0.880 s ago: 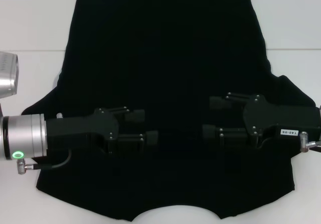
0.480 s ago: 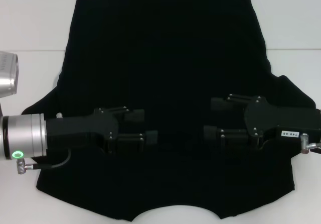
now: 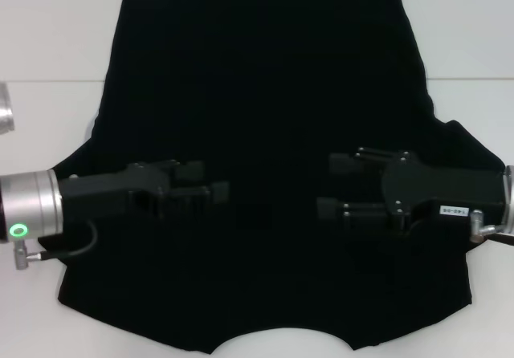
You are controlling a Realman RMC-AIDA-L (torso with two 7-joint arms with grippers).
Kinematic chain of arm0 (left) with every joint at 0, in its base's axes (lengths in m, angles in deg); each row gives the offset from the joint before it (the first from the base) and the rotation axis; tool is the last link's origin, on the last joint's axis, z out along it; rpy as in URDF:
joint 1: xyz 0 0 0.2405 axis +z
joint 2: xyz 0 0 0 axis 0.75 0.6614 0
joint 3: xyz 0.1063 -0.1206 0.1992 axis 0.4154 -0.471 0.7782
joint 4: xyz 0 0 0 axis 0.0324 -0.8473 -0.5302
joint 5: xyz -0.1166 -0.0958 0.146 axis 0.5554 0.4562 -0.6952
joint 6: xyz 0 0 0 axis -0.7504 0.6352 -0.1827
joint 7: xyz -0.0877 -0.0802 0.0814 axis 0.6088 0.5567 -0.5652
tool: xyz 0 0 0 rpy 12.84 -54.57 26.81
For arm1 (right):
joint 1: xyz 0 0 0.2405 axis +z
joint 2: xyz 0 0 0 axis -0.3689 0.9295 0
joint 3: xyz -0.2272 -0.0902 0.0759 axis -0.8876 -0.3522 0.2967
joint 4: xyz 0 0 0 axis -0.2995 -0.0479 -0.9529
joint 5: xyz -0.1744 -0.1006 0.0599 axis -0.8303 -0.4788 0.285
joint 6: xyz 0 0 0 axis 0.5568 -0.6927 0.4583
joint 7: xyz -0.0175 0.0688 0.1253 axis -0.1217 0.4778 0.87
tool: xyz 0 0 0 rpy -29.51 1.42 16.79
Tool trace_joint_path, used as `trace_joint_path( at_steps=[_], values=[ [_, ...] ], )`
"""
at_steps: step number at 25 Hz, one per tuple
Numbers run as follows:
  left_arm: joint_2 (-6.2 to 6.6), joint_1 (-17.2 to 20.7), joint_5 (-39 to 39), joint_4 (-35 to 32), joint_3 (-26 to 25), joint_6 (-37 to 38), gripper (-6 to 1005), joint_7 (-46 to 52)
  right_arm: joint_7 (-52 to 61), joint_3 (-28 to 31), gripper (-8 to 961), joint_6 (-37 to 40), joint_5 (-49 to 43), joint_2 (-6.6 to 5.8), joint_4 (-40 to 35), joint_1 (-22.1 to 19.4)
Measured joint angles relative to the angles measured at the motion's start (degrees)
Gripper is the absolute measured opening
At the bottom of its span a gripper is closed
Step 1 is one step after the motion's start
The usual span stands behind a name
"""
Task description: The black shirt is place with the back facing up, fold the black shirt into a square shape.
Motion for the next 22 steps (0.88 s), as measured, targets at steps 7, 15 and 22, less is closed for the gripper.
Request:
trace_joint_path(
  at_steps=[7, 15, 22],
  values=[
    [0.16, 2.7, -0.4, -3.7, -1.1, -9.8, 805, 8.1, 0.2, 0.0, 848, -2.2, 0.0, 1.8, 0.1, 1.5],
    [1.31, 3.1, -8.8, -6.6, -7.6, -19.1, 798, 19.2, 0.1, -0.2, 849, -4.1, 1.4, 2.34, 2.5, 3.7],
    [1.17, 3.2, -12.4, -7.2, -7.2, -27.8, 791, 25.9, 0.3, -0.1, 849, -4.6, 1.7, 2.39, 2.6, 4.1]
  ],
)
